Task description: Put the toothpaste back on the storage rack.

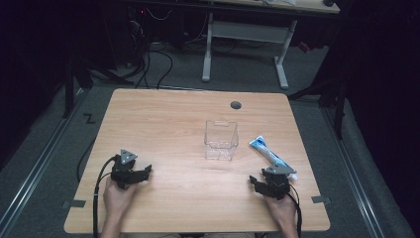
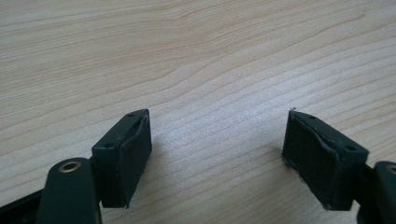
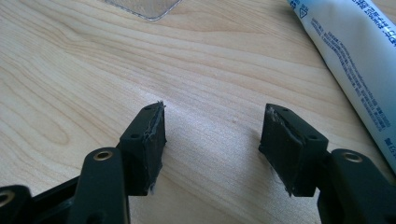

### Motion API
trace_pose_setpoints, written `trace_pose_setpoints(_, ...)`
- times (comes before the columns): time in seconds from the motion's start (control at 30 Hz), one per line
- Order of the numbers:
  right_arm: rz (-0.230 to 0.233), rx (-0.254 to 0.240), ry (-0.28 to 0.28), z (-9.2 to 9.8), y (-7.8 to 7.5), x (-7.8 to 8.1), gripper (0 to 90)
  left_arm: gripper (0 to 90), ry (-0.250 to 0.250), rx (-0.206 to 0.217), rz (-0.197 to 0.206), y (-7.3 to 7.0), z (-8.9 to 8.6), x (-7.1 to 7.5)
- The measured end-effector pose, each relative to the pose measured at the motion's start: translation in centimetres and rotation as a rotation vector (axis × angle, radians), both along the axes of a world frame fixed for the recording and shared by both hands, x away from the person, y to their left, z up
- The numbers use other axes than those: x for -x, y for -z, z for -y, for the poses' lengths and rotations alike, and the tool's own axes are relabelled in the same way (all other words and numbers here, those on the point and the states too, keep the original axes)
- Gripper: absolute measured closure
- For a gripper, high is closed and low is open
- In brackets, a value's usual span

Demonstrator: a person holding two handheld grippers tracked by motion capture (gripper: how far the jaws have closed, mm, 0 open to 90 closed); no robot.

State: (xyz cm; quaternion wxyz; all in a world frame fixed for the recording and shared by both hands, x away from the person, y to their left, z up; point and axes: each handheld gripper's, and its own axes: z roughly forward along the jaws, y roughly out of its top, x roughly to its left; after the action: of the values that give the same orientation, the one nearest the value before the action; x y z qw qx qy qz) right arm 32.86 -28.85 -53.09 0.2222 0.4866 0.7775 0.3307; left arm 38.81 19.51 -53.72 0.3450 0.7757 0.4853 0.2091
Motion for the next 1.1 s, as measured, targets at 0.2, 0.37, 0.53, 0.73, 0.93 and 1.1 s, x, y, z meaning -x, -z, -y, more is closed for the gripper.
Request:
trace_pose_setpoints(0.2,0.0,-0.001,-0.002,0.03,0.0,-0.02,40.1,23.9,0.0,0.0,0.0,0.0,0.0,0.0)
trace_pose_setpoints(0.37,-0.002,-0.002,-0.001,0.02,0.0,-0.01,40.2,23.9,0.0,0.0,0.0,0.0,0.0,-0.01)
trace_pose_setpoints(0.53,-0.004,-0.005,0.007,-0.06,-0.01,0.09,40.5,24.0,0.0,0.0,0.0,0.0,-0.01,-0.01)
trace_pose_setpoints(0.73,-0.012,-0.005,0.01,-0.07,-0.1,0.19,42.5,24.0,-0.001,0.001,0.0,0.0,-0.01,-0.01)
trace_pose_setpoints(0.93,-0.02,0.005,0.015,0.09,-0.27,0.3,45.3,24.0,-0.001,0.001,0.001,0.0,-0.01,-0.01)
trace_pose_setpoints(1.1,-0.007,-0.005,0.025,0.64,-0.83,0.82,45.8,24.0,-0.001,0.002,0.001,0.0,-0.02,-0.02)
